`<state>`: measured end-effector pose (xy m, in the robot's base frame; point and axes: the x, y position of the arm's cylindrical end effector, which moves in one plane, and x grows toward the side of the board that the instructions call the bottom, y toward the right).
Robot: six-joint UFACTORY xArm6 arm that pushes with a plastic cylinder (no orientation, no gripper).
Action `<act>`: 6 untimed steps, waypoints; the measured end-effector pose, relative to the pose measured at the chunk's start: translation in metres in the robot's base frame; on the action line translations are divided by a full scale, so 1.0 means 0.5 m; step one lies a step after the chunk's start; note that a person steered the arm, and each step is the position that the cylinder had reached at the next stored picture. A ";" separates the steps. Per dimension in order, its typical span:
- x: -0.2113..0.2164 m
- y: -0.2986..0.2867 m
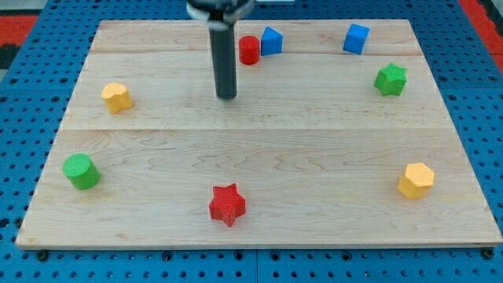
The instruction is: Move the yellow heart left to the red circle
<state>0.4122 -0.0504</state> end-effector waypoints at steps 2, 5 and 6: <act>-0.028 -0.300; -0.096 -0.334; -0.197 -0.307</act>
<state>0.3135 -0.2038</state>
